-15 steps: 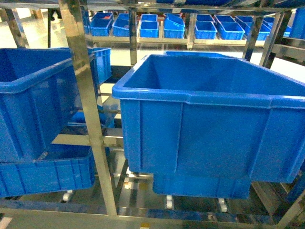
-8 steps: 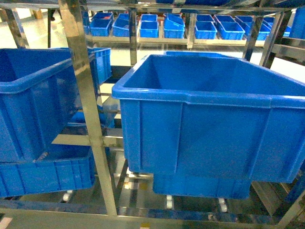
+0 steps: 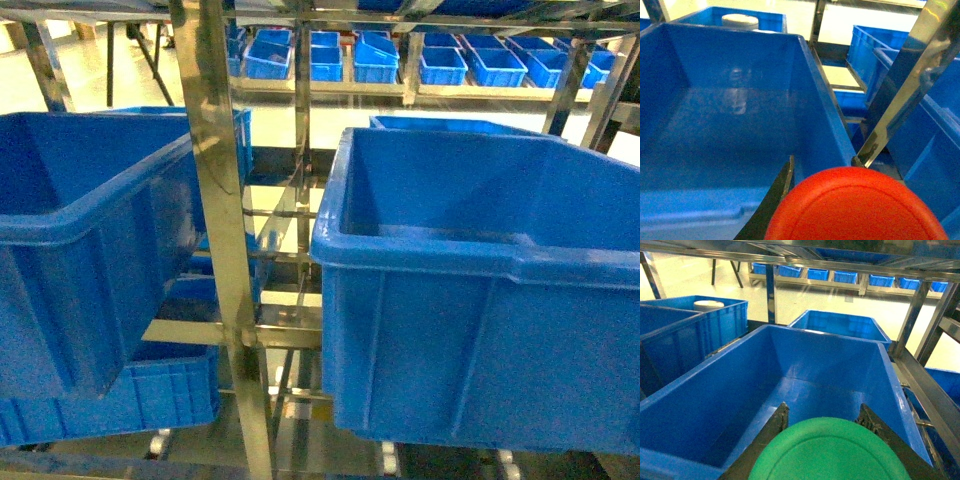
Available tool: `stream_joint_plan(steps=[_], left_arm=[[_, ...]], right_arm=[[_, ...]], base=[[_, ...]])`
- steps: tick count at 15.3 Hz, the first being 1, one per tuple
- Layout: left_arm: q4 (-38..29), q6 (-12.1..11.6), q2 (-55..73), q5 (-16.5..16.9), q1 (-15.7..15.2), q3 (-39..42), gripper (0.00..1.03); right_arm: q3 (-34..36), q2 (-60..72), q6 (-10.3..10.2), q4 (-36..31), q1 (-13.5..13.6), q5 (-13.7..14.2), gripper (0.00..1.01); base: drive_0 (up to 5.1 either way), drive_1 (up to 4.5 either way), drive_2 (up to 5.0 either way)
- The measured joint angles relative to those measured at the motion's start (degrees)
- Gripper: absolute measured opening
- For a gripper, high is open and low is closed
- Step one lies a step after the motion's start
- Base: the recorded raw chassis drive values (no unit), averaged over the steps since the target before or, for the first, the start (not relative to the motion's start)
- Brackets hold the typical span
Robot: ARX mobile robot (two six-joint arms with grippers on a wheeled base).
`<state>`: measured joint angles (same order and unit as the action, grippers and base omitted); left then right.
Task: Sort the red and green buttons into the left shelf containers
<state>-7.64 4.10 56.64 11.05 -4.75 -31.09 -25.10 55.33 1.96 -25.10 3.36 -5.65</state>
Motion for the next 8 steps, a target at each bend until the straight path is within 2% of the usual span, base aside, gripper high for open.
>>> stream_joint_plan(steps=[6,7,8], left_arm=[[0.0,0.0,0.5,0.3,0.3,0.0,0.27],[0.0,0.0,0.5,0.3,0.3,0.0,0.27],[0.0,0.0,0.5,0.3,0.3,0.0,0.27]], right_arm=[[0.1,0.4,0.0,-0.1,0.0,0.3,0.35],[0.1,0.8,-0.1,-0.3,0.0,0.2,0.35],[-0.8,3.5,-1.6,0.2,0.0,-0.4,0.35]], base=[[-0.4,3.81,-4.6],[0.0,0.0,0.0],[0.0,0.0,0.0]])
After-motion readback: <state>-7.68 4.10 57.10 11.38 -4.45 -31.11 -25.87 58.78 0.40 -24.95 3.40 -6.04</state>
